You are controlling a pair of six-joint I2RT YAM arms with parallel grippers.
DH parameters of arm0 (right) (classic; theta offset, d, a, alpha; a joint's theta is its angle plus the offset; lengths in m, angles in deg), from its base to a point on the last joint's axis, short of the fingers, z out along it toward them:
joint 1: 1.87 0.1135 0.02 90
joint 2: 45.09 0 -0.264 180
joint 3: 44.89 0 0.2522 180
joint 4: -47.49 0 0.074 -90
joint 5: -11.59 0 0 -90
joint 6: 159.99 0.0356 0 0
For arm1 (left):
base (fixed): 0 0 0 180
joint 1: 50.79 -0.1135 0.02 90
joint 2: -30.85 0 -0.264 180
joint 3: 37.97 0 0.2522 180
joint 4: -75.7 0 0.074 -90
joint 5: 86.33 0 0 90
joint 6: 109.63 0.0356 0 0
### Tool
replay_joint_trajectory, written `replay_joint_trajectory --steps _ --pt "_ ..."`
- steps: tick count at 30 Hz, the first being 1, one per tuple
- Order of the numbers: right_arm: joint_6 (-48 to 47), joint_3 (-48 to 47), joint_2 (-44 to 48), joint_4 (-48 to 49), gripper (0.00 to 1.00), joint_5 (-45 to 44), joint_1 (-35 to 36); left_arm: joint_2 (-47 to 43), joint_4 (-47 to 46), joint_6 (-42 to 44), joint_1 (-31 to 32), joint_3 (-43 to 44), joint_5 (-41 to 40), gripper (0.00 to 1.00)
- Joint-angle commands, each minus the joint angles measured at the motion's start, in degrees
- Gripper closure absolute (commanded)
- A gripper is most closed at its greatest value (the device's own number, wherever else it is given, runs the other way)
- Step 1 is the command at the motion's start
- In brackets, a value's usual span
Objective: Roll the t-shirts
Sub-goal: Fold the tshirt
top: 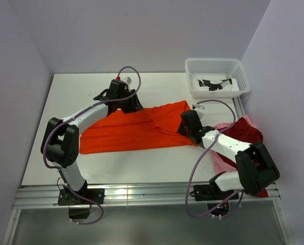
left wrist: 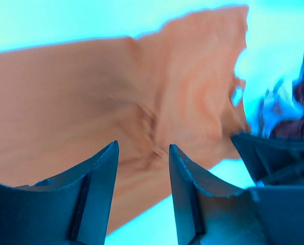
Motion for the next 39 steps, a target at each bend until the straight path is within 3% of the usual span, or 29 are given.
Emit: replay_joint_trajectory --steps 1,8,12,18,30,39 --pt "0.2 -3.4 2.8 -3.8 0.57 1.0 -0.4 -2.0 -0.4 -0.8 -4.8 -1.4 0.6 0.51" --pt "12.5 -1.8 4.5 -10.7 0.62 0.9 0.4 -4.0 -10.0 -7.0 -15.4 -13.5 2.2 0.54" --pt "22.4 1.7 7.4 -11.6 0.64 -1.9 3.8 -5.8 -10.9 -7.1 -20.5 -17.5 0.0 0.54" --pt "28.9 3.0 7.1 -13.1 0.68 -3.8 6.4 -7.4 -11.6 -7.8 -26.4 -21.1 -0.8 0.55" --pt "34.4 -2.4 -2.5 -18.9 0.76 -10.3 6.0 -4.3 -13.8 -8.7 -32.2 -23.8 -0.9 0.56" --pt "33.0 -4.1 -8.1 -14.4 0.85 -8.3 3.4 -1.0 -14.7 -8.8 -36.3 -24.9 -1.8 0.57"
